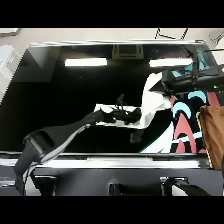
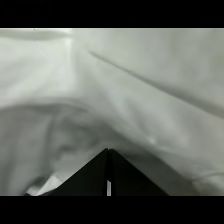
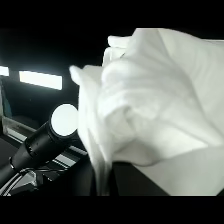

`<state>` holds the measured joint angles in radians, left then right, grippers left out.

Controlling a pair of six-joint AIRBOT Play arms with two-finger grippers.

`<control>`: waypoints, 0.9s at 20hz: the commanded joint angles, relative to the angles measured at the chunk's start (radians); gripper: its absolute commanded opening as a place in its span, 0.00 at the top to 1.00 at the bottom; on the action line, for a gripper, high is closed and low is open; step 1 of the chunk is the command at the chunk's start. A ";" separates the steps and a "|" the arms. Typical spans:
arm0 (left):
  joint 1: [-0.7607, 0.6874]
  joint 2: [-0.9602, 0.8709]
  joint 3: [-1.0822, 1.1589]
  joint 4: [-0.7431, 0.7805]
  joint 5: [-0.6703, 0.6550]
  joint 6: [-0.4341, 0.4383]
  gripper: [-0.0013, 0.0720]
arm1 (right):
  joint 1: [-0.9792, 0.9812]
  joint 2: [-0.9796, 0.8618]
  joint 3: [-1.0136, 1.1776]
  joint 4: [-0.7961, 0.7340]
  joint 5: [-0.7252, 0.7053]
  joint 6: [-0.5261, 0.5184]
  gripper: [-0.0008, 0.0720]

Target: Fold the clothes and pants, and hang the long-sleeved shirts on hangers.

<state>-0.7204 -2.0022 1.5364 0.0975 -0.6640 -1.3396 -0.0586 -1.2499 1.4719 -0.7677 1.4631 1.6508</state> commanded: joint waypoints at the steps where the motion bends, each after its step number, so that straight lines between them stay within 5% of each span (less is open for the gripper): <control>1: 0.156 0.082 0.000 0.320 -0.093 -0.052 0.96 | 0.060 -0.083 0.001 0.051 -0.092 -0.018 0.93; 6: 0.538 0.396 0.000 0.901 -0.360 -0.172 0.96 | 0.257 -0.307 0.001 0.208 -0.310 -0.044 0.93; 11: 0.785 0.710 0.000 0.954 -0.444 -0.171 0.96 | 0.456 -0.581 0.001 0.359 -0.472 -0.031 0.89; 14: 0.812 0.824 0.000 0.955 -0.444 -0.171 0.96 | 0.506 -0.681 0.001 0.470 -0.507 -0.033 0.20; 18: 0.813 0.882 0.000 0.962 -0.448 -0.162 0.95 | 0.343 -0.595 0.001 0.431 -0.423 -0.115 0.18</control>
<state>0.0742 -1.1786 1.5364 1.0397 -1.1023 -1.5066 0.3649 -1.8709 1.4719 -0.3401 1.0012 1.5772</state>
